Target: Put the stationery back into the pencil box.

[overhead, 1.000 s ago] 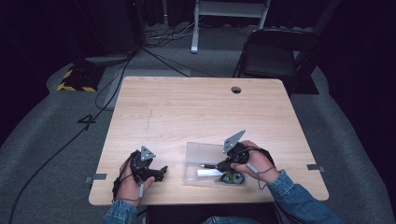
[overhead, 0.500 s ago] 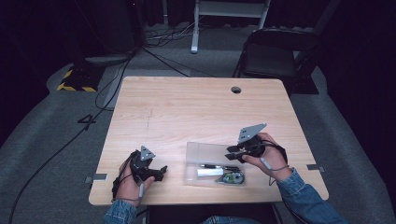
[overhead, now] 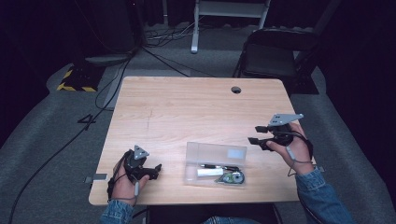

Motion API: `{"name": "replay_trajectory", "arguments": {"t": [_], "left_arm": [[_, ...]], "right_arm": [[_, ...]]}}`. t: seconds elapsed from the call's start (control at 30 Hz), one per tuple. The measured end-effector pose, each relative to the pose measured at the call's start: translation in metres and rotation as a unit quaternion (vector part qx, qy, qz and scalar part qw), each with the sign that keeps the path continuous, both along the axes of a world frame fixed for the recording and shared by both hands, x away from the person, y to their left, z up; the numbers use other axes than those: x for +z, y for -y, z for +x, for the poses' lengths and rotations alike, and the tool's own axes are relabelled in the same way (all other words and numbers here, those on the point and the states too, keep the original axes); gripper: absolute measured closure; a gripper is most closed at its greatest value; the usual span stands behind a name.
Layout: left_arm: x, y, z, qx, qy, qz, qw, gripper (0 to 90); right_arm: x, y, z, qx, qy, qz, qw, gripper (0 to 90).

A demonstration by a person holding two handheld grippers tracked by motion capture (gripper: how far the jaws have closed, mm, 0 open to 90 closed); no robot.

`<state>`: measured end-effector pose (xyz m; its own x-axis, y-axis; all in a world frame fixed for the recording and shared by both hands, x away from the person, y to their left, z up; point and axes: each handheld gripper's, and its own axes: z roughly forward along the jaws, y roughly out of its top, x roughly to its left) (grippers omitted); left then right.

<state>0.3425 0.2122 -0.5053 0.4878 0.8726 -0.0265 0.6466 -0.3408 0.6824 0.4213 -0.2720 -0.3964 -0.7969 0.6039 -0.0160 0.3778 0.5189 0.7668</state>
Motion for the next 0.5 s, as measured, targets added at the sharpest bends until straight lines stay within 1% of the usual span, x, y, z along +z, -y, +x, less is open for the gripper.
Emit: {"name": "replay_trajectory", "arguments": {"t": [0.03,0.1,0.13,0.17,0.23,0.27,0.33,0.37,0.4,0.43,0.47,0.5], "left_arm": [[0.000,-0.001,0.000,0.003,0.000,-0.001,1.0000,8.1],[0.000,-0.003,0.001,0.009,0.002,0.002,1.0000,8.1],[0.000,-0.003,0.002,0.014,0.000,-0.002,0.9999,8.1],[0.000,-0.004,0.002,0.015,0.001,0.001,0.9999,8.1],[0.000,-0.005,0.003,0.018,0.000,0.001,0.9998,8.1],[0.000,-0.006,0.003,0.027,-0.001,0.000,0.9996,8.1],[0.000,-0.007,0.005,0.032,0.000,0.000,0.9995,8.1],[0.000,-0.007,0.005,0.032,0.000,0.000,0.9995,8.1],[0.000,-0.008,0.006,0.036,0.000,-0.001,0.9993,8.1],[0.000,-0.008,0.006,0.036,0.000,-0.001,0.9993,8.1],[0.000,-0.009,0.007,0.036,0.001,0.004,0.9993,8.1],[0.000,-0.009,0.007,0.040,0.000,-0.001,0.9992,8.0]], "right_arm": [[0.000,0.010,0.002,-0.016,0.004,0.000,0.9999,39.1],[-0.001,0.026,0.003,-0.042,0.004,0.001,0.9991,37.9],[-0.003,0.032,0.004,-0.052,0.005,0.001,0.9986,37.3],[-0.004,0.039,0.004,-0.063,0.004,0.002,0.9980,37.1],[-0.008,0.051,0.005,-0.081,0.001,0.002,0.9967,36.6],[-0.011,0.057,0.005,-0.089,-0.001,0.002,0.9960,36.5],[-0.015,0.067,0.005,-0.105,-0.003,0.004,0.9945,35.9],[-0.015,0.067,0.005,-0.105,-0.003,0.004,0.9945,35.9],[-0.020,0.076,0.005,-0.116,-0.004,0.002,0.9932,35.4],[-0.023,0.079,0.005,-0.122,-0.003,0.002,0.9925,35.1],[-0.023,0.079,0.005,-0.122,-0.003,0.002,0.9925,35.1],[-0.025,0.083,0.005,-0.129,-0.001,0.002,0.9917,34.6]]}}
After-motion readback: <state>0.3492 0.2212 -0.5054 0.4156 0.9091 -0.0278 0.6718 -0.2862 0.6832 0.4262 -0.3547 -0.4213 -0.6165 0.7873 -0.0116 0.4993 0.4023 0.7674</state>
